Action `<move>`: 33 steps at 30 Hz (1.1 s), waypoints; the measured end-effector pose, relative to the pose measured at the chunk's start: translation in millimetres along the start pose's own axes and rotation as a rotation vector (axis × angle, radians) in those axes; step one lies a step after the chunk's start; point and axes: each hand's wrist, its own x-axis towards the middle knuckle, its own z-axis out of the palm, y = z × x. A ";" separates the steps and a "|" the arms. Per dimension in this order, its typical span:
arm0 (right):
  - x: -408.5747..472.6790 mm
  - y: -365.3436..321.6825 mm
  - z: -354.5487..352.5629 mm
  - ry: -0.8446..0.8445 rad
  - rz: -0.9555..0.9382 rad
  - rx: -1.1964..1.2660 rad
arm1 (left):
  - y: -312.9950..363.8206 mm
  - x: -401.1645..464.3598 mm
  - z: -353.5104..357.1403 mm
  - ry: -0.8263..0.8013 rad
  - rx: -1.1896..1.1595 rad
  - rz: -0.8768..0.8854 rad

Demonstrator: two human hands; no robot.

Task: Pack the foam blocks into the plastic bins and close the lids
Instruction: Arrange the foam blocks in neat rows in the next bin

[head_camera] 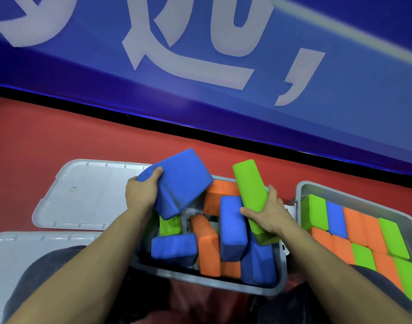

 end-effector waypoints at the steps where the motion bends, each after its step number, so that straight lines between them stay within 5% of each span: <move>1: 0.8 0.5 0.2 0.000 0.004 0.002 | 0.2 -0.7 0.6 0.003 0.006 0.001; 10: 1.6 -8.1 1.7 0.095 -0.033 -0.068 | 3.7 -3.3 -0.3 0.009 0.011 0.000; 17: -10.1 -39.1 8.5 0.328 -0.326 -0.186 | 7.1 -6.0 -3.0 0.006 -0.007 0.010; 25: -12.5 -97.8 49.7 0.000 -0.502 0.205 | 13.4 -8.1 -8.7 0.002 -0.004 0.063; 29: -14.1 -119.7 71.6 -0.222 -0.382 0.556 | 18.2 -18.4 -1.2 -0.145 -0.015 0.130; 33: -8.4 -127.1 76.9 -0.216 -0.355 0.539 | 16.8 -23.3 6.4 -0.327 -0.054 0.101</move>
